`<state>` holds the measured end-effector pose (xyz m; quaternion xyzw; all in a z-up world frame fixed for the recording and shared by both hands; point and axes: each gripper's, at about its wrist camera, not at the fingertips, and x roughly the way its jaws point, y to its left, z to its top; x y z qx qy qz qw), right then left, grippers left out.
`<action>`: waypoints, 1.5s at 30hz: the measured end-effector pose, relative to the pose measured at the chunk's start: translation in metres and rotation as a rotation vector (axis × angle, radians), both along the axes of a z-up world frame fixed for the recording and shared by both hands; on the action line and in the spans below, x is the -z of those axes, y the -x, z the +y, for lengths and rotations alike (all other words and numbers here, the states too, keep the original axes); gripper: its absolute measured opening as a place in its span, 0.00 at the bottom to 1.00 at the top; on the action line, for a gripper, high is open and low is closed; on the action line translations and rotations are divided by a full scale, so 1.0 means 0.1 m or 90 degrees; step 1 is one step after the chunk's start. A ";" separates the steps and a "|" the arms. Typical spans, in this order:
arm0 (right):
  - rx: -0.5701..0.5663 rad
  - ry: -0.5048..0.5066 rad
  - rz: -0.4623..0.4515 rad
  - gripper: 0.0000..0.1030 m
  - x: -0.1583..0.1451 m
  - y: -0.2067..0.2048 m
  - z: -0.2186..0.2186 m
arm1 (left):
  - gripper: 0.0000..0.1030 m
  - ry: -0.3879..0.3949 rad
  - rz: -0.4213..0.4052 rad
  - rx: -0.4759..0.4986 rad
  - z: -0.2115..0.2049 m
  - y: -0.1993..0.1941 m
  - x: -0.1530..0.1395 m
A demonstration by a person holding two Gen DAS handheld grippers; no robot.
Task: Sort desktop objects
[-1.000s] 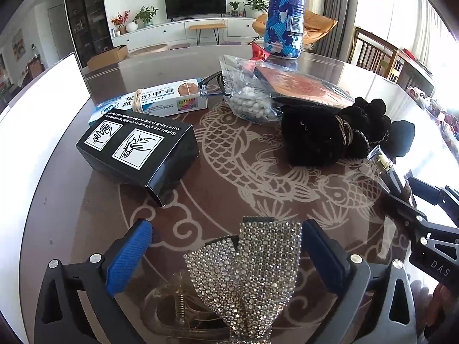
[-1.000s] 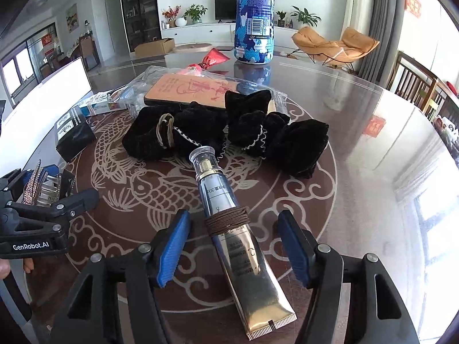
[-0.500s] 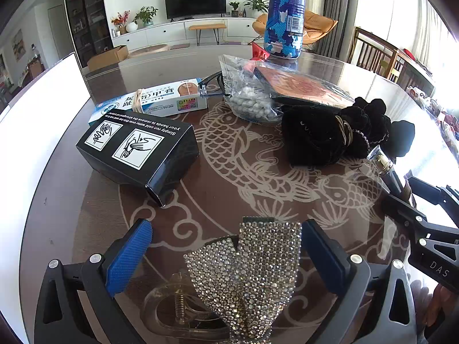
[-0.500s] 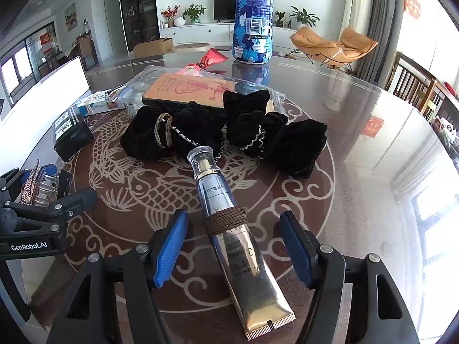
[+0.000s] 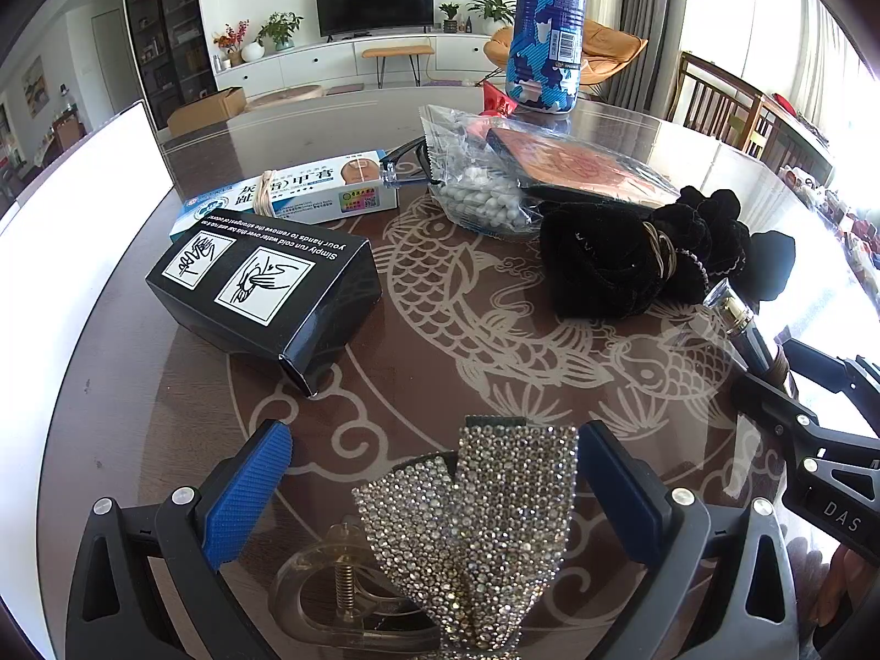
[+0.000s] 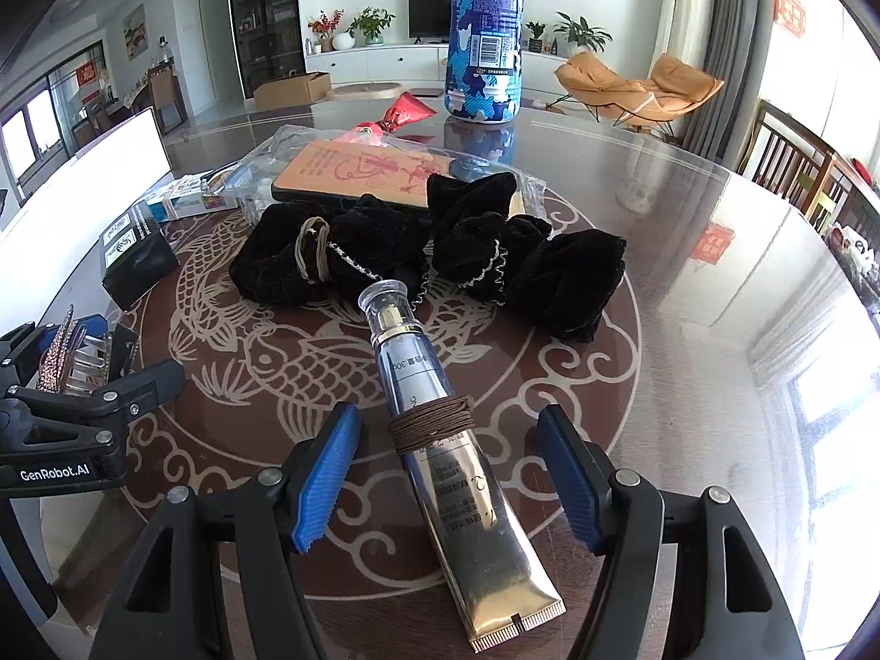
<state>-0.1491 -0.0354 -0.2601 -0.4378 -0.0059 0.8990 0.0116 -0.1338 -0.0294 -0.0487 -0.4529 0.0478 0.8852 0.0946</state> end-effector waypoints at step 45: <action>0.001 -0.020 0.003 0.68 0.00 0.01 -0.03 | 1.00 0.000 0.000 0.001 0.00 0.00 0.00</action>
